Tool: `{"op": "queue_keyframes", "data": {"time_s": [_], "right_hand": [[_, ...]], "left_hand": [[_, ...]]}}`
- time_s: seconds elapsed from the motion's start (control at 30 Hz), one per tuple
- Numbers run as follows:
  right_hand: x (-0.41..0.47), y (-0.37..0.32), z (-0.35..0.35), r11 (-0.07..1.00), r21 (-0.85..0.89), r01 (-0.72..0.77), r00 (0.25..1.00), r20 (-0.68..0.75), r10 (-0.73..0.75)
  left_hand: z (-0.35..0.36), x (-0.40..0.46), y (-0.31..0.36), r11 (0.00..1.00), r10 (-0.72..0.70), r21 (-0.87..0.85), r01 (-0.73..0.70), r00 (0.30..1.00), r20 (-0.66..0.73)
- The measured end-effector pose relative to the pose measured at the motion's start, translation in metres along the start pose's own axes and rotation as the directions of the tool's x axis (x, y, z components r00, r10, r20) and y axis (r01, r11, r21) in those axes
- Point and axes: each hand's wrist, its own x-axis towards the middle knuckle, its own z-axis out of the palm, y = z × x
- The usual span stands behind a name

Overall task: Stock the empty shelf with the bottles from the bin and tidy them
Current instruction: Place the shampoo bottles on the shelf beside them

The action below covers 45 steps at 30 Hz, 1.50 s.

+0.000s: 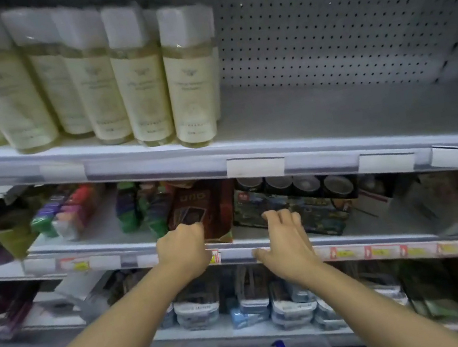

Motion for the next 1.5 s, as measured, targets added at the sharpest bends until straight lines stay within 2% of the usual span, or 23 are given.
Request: {"op": "queue_keyframes", "data": {"time_s": [0.3,0.6,0.87,1.07,1.5], "right_hand": [[-0.052,0.088,0.068,0.999,0.014,-0.046,0.957,0.289,0.040],[-0.108,0.170,0.127,0.991,-0.030,-0.131,0.863,0.488,0.129],[-0.134,0.207,0.173,0.976,-0.041,-0.214,0.811,0.549,0.201],[-0.139,0.213,0.206,0.945,-0.001,-0.327,0.781,0.563,0.271],[-0.132,0.225,0.333,0.897,-0.011,-0.441,0.713,0.603,0.358]], "left_hand": [[0.095,-0.054,0.056,0.993,-0.116,-0.004,0.120,0.970,0.214],[0.189,-0.105,0.101,0.978,-0.181,-0.008,0.206,0.878,0.444],[0.252,-0.129,0.112,0.964,-0.205,-0.028,0.266,0.800,0.564],[0.292,-0.126,0.103,0.963,-0.172,-0.064,0.263,0.777,0.605],[0.422,-0.092,0.072,0.935,-0.077,-0.215,0.282,0.753,0.653]]}}
